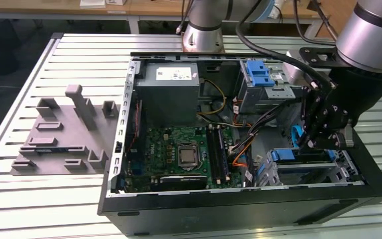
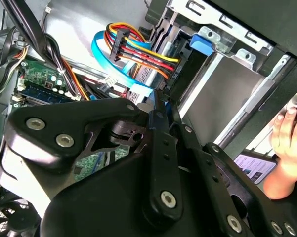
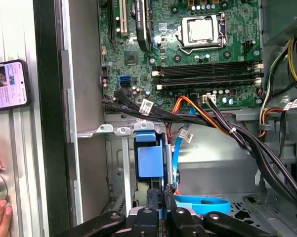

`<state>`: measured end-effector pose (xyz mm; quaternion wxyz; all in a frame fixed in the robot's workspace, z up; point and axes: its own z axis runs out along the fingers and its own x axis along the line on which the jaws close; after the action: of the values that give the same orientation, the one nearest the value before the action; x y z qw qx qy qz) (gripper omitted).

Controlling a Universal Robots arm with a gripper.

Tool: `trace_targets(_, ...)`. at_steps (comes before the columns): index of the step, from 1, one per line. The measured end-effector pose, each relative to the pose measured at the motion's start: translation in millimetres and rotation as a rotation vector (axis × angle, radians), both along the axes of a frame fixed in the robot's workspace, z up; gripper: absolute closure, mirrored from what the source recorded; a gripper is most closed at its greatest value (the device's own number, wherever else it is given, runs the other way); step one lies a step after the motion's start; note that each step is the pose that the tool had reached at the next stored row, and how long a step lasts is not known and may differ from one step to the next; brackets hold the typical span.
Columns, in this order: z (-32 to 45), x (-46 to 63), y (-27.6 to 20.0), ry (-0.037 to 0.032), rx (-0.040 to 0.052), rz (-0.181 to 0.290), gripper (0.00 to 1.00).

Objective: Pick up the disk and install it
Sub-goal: 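Insert the second disk wire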

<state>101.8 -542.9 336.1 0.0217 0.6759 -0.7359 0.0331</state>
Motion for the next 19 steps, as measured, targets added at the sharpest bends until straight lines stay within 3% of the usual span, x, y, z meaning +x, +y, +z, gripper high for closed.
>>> trace_targets(19,-2.1,2.9,0.0,0.0,0.004,0.002,0.84)
